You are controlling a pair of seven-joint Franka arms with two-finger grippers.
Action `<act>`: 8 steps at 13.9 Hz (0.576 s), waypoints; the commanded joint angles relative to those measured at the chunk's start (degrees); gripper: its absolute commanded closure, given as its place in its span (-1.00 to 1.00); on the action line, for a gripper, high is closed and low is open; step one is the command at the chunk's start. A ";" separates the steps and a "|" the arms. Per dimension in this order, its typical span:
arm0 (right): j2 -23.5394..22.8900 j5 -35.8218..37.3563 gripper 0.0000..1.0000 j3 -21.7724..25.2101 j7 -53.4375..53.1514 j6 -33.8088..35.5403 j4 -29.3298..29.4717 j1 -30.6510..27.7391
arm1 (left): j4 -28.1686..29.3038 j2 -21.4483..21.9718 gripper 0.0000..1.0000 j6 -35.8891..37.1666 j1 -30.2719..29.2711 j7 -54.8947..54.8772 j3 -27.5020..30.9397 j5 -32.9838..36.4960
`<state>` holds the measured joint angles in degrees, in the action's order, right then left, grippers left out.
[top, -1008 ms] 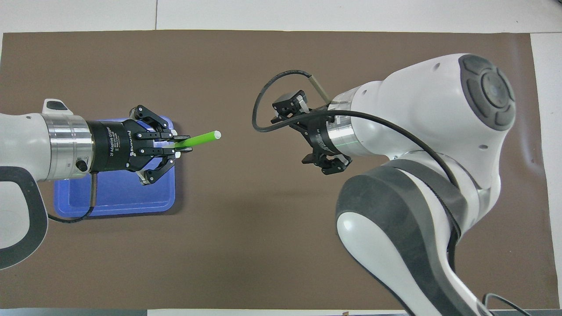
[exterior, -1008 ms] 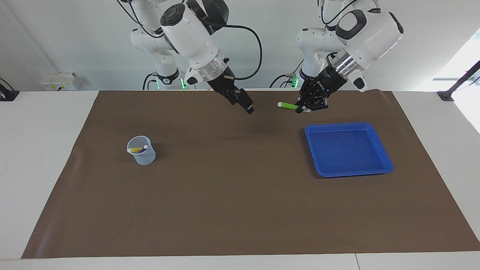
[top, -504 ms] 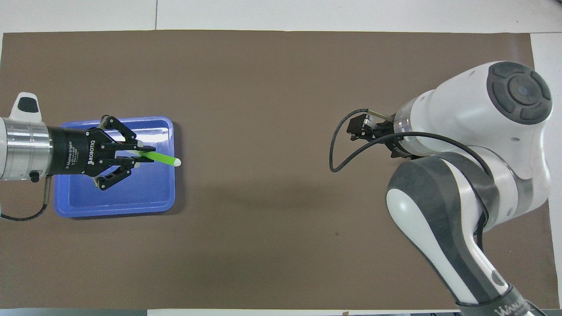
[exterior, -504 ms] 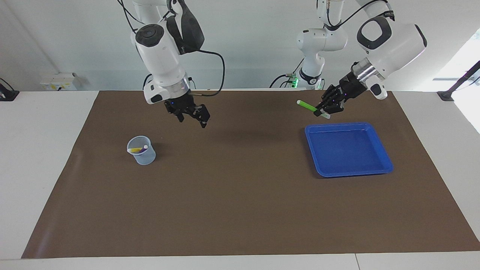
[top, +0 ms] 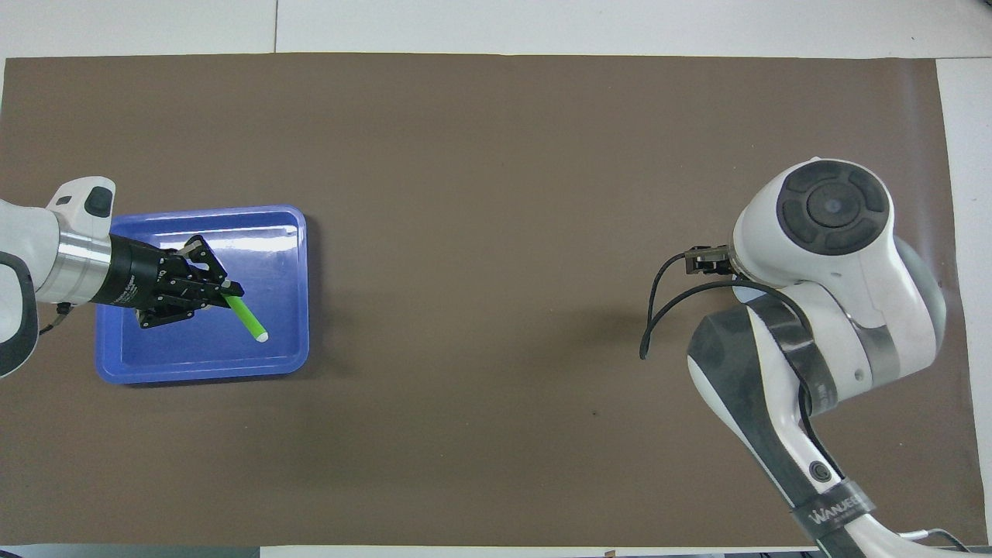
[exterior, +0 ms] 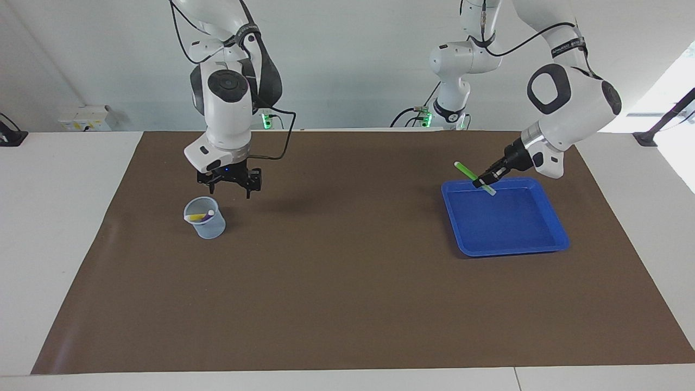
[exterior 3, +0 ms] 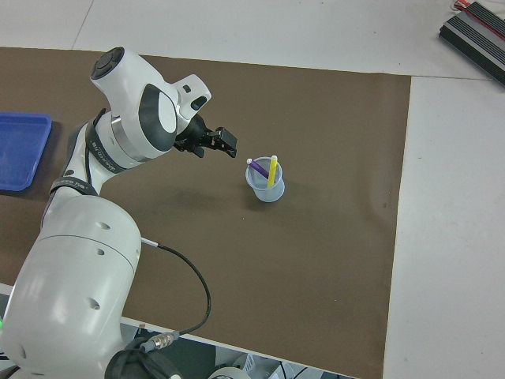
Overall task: Right arm passes pens to left for tray arrangement
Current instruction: 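Lower the green pen into the tray with the left gripper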
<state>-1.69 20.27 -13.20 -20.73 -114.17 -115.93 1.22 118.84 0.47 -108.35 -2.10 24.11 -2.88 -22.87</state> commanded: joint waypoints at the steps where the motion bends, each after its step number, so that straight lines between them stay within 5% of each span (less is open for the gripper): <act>1: -0.42 7.48 -0.77 -0.16 2.88 -4.64 -3.42 -0.26 | -4.22 -5.47 1.00 -0.10 -0.53 -9.32 -0.28 8.07; 5: -0.33 9.69 -0.40 2.82 7.54 -9.57 -5.97 -0.61 | -5.72 -10.66 1.00 -4.40 0.61 -16.37 -0.64 19.06; 8: 0.11 11.89 -0.16 3.44 7.81 -10.36 -7.11 -0.61 | -6.77 -13.56 1.00 -6.25 1.75 -18.93 -0.64 21.19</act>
<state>-2.90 30.57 -9.96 -13.94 -122.68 -120.92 1.05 114.06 -10.56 -113.43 -1.26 6.95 -3.74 -3.78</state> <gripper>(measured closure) 0.388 0.819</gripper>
